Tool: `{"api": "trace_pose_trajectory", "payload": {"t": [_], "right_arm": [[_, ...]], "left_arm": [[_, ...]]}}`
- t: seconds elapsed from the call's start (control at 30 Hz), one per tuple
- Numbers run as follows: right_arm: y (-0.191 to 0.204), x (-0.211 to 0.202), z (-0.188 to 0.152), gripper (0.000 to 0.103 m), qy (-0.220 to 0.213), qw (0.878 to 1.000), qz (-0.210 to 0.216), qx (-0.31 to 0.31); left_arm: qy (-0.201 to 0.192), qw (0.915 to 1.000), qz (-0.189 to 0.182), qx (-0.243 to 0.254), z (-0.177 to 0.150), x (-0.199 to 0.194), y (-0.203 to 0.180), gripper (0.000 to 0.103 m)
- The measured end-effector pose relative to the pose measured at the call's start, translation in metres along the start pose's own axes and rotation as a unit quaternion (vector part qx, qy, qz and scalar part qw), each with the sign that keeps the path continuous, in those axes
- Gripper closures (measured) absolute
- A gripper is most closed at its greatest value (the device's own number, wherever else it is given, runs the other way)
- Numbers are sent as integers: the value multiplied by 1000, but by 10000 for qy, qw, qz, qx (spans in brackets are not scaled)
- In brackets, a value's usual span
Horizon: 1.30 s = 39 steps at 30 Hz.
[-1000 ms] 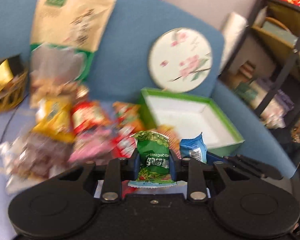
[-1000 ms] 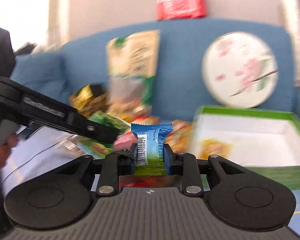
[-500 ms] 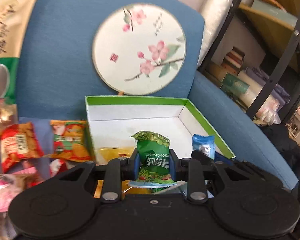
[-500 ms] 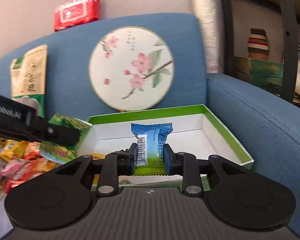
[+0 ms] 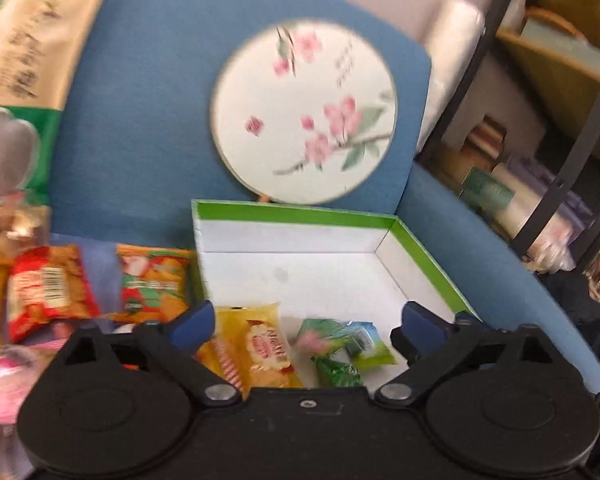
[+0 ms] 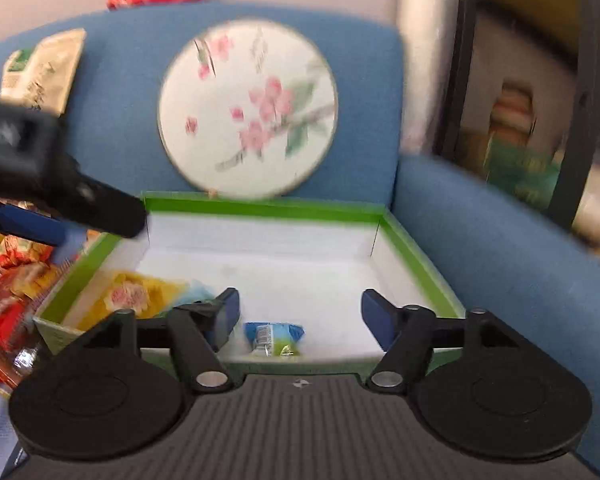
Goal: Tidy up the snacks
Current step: 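Move both held snacks into the green box and open both grippers, then grasp a red snack bag with each gripper from the pile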
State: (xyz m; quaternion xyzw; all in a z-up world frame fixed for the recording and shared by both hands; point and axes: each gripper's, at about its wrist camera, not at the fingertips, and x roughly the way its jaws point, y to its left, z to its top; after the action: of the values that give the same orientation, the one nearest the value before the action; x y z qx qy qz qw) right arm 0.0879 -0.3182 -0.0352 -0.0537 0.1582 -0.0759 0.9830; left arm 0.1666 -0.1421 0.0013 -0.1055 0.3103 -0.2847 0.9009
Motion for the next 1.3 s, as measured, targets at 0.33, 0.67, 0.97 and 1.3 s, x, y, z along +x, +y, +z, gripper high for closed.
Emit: {"api": "trace_pose_trajectory", "payload": {"t": [0.33,0.67,0.97,1.3], "right_arm": [[52,-33,5,0,276,9889,1370,504],[81,-24,-2,0,543,9739,2112,623],[86,-23,-6,91,1174,9588,2531,532],[77,-27,-4,56,766,9672,2324,686]], "left_arm": [[-40,9928,1050,-582,-51,-96,56,0],[190,9895,664,-1271,-60,-98,90,0],[420,9918,527,-1086,-52,-61,93,21],[360,9918,629,-1051,-37,-51,103,16]]}}
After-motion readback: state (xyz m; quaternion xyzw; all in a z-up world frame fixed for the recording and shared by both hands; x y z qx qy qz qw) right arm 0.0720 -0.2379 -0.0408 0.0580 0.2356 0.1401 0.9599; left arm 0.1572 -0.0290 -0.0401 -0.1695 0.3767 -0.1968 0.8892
